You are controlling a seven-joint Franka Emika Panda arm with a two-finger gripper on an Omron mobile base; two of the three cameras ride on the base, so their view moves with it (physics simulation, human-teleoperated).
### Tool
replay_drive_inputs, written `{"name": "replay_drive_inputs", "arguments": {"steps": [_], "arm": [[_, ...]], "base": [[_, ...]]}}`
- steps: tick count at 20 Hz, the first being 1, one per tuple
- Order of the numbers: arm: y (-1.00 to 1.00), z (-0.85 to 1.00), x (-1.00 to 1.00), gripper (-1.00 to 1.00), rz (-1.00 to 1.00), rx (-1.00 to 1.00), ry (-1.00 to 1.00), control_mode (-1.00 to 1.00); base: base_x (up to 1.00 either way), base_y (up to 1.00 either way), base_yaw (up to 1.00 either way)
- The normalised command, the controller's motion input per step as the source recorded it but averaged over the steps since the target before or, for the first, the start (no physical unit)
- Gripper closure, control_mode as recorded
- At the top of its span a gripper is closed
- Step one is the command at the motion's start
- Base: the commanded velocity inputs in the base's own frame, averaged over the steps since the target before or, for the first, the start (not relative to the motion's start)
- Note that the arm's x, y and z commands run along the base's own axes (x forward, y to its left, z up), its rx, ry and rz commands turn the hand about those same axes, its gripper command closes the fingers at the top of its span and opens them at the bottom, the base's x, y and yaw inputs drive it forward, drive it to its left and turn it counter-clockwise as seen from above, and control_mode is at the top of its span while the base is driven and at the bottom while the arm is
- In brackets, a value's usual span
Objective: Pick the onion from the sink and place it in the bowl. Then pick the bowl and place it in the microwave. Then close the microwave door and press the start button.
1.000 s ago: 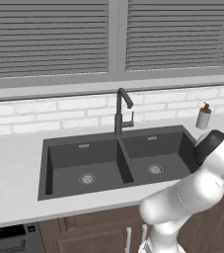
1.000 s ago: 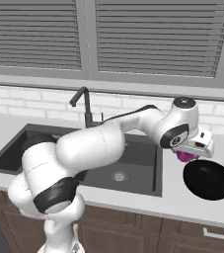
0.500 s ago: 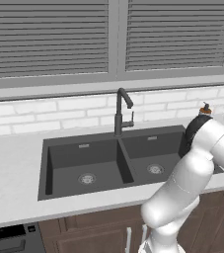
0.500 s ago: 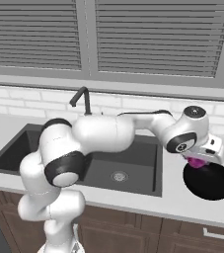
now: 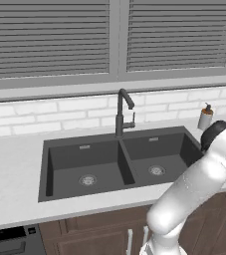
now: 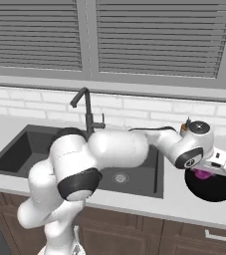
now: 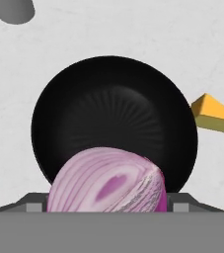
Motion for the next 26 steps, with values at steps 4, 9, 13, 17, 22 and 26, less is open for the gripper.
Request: {"name": "replay_drive_inputs", "arguments": {"steps": [4, 9, 13, 17, 22, 26], "arm": [[-0.16, -0.28, 0.06, 1.00, 0.00, 0.00, 0.01, -1.00], [0.00, -0.38, 0.07, 1.00, 0.00, 0.00, 0.00, -1.00], [0.00, -0.46, 0.05, 1.00, 0.00, 0.00, 0.00, -1.00], [0.00, -0.39, 0.08, -1.00, 0.00, 0.00, 0.00, -1.00], [0.00, -0.18, 0.05, -1.00, 0.00, 0.00, 0.00, -1.00], [0.05, 0.05, 0.00, -1.00, -0.01, 0.00, -0.02, -1.00]], "base": [[0.00, 0.00, 0.00], [0.00, 0.00, 0.00], [0.00, 0.00, 0.00], [0.00, 0.00, 0.00], [0.00, 0.00, 0.00], [0.00, 0.00, 0.00]]}}
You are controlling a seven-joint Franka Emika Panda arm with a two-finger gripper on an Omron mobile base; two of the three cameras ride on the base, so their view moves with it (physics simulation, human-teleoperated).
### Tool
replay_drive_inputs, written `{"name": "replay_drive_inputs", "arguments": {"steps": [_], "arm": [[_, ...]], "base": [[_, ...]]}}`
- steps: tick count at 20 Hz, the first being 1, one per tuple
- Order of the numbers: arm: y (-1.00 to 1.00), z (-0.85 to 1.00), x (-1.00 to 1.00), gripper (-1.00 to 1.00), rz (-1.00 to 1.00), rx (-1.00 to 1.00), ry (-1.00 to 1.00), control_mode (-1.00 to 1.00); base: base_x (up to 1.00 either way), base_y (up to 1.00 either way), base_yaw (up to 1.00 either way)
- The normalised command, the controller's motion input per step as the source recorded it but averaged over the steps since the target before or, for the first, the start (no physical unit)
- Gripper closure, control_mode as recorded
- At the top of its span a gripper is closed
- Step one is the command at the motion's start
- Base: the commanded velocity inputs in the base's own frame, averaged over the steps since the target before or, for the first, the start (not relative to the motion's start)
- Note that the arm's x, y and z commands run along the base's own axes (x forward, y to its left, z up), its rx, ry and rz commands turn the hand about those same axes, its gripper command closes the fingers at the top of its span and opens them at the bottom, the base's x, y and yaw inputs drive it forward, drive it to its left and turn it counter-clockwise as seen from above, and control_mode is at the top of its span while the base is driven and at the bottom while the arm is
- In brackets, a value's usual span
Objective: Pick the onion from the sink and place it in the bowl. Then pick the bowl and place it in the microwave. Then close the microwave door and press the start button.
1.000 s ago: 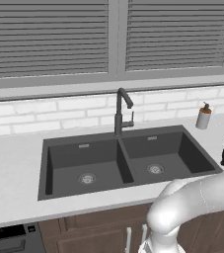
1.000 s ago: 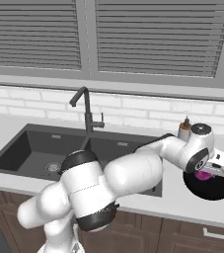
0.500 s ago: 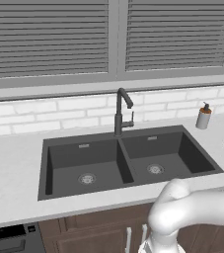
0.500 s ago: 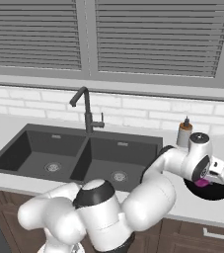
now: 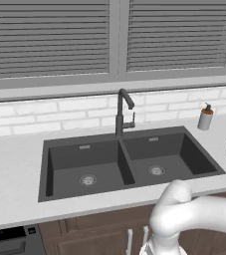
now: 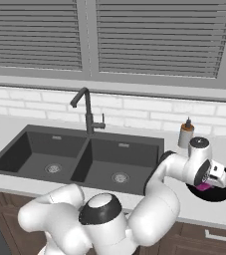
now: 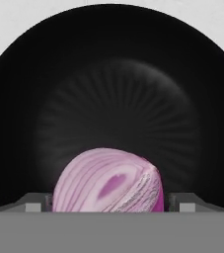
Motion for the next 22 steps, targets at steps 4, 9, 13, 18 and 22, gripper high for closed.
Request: {"name": "replay_drive_inputs", "arguments": {"steps": [4, 9, 13, 18, 22], "arm": [[0.04, 0.39, -0.02, -1.00, 0.00, 0.00, -0.02, -1.00], [0.15, 0.42, -0.08, -1.00, 0.00, -0.03, 0.00, -1.00], [0.52, 0.24, -0.30, -1.00, 0.00, -0.04, 0.00, -1.00], [0.52, 0.09, -0.03, -1.00, 0.03, -0.05, 0.00, -1.00], [0.12, 0.00, 0.22, -1.00, 0.08, -0.03, 0.06, -1.00]], "base": [[0.00, 0.00, 0.00], [0.00, 0.00, 0.00], [0.00, 0.00, 0.00], [0.00, 0.00, 0.00], [0.00, 0.00, 0.00]]}}
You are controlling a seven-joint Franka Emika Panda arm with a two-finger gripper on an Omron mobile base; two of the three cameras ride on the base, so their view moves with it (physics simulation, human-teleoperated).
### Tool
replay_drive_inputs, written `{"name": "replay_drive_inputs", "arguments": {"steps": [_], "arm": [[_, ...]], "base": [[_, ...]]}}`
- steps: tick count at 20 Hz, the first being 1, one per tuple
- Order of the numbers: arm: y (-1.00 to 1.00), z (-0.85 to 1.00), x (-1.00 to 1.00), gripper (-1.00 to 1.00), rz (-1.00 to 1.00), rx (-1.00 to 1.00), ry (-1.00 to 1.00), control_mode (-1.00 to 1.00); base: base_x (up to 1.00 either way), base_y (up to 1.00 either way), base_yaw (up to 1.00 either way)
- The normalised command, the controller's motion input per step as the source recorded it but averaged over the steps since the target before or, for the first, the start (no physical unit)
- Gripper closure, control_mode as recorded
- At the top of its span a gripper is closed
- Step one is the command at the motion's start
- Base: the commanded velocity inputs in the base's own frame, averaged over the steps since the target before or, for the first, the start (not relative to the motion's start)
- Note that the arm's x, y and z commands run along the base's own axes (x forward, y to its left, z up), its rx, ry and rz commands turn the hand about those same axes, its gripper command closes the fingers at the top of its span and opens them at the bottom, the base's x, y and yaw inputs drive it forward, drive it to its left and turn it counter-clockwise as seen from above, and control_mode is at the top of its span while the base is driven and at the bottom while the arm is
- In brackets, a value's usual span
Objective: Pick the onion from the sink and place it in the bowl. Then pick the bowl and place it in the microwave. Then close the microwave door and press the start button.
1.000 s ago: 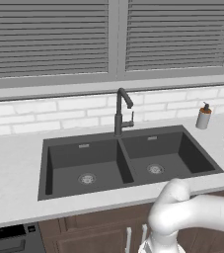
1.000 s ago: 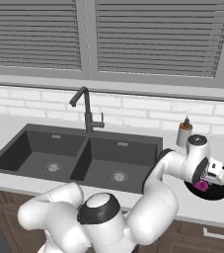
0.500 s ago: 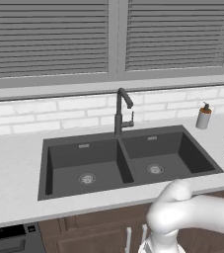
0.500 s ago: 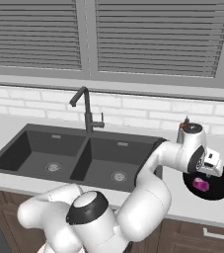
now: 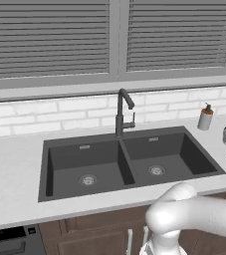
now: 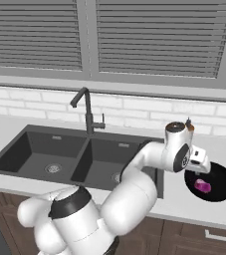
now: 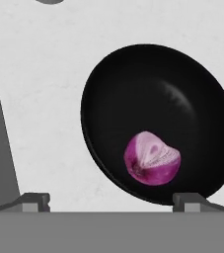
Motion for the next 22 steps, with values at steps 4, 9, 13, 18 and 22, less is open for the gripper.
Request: {"name": "replay_drive_inputs", "arguments": {"steps": [4, 9, 13, 18, 22], "arm": [[0.10, 0.00, 0.20, -1.00, 0.09, -0.05, 0.16, -1.00], [0.06, 0.00, 0.06, -1.00, 0.05, -0.02, 0.12, -1.00], [0.03, -0.04, 0.08, -1.00, 0.00, -0.01, 0.03, -1.00], [0.00, -0.17, 0.21, -1.00, 0.00, 0.00, 0.00, -1.00], [0.00, -0.20, 0.23, -1.00, 0.00, 0.00, 0.00, -1.00]], "base": [[0.00, 0.00, 0.00], [0.00, 0.00, 0.00], [0.00, 0.00, 0.00], [0.00, 0.00, 0.00], [0.00, 0.00, 0.00]]}}
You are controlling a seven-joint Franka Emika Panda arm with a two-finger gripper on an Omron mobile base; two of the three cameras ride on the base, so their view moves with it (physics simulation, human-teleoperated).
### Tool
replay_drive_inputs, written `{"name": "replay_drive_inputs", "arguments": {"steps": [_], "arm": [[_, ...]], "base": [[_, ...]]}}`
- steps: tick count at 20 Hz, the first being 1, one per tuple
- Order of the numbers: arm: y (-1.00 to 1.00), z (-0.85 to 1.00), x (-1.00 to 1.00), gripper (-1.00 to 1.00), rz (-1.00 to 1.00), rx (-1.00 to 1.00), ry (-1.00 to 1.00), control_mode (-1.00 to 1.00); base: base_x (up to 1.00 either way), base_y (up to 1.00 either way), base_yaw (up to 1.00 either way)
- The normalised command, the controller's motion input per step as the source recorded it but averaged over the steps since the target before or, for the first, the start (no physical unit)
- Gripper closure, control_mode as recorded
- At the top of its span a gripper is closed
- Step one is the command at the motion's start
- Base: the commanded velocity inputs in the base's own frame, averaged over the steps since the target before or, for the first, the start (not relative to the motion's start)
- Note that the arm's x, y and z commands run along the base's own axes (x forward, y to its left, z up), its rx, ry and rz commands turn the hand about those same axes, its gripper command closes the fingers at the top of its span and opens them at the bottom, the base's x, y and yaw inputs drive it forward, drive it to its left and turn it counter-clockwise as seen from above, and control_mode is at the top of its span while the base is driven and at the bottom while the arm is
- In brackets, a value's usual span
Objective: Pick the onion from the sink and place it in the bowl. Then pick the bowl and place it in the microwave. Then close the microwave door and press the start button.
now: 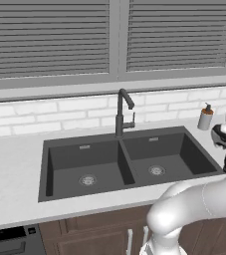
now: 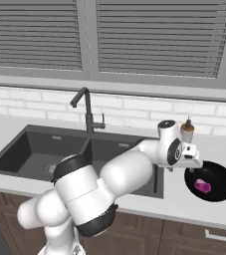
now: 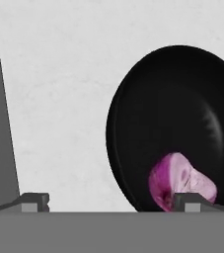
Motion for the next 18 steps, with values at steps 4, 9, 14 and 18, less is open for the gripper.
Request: {"name": "replay_drive_inputs", "arguments": {"steps": [4, 9, 14, 18], "arm": [[-0.05, -0.20, 0.26, -1.00, 0.00, 0.00, 0.00, -1.00], [-0.11, -0.21, 0.22, -1.00, 0.00, 0.00, 0.00, -1.00], [-0.07, -0.29, 0.10, -1.00, 0.00, 0.00, 0.00, -1.00], [-0.02, -0.29, 0.00, -1.00, 0.00, 0.00, 0.00, -1.00]], "base": [[0.00, 0.00, 0.00], [0.00, 0.00, 0.00], [0.00, 0.00, 0.00], [0.00, 0.00, 0.00]]}}
